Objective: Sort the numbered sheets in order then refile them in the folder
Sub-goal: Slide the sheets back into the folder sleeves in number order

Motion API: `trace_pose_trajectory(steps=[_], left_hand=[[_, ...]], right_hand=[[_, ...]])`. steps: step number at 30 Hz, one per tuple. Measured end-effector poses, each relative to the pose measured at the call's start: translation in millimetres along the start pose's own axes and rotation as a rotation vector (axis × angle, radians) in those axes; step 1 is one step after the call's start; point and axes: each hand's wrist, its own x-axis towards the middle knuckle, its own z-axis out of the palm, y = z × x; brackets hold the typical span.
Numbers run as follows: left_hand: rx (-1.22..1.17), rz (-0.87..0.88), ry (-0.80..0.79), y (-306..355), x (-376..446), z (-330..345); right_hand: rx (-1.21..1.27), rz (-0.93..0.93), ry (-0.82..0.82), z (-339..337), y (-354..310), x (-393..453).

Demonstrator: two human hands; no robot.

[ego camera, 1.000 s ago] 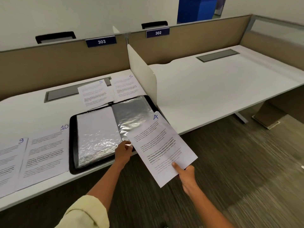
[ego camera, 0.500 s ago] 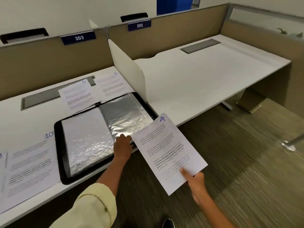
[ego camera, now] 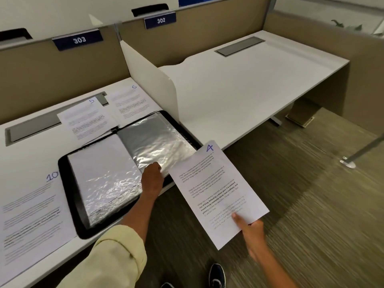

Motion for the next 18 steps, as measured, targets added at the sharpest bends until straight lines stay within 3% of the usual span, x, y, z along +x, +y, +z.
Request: trace_pose_trajectory(steps=[11,18], left_hand=[[-0.266,-0.144,0.069,-2,6,-6],[-0.324,0.022,-0.077,-21,13,-14]], right_hand=[[0.014,-0.047,0.033,17,6,-15],[0.034,-0.066,0.045,21,13,-22]])
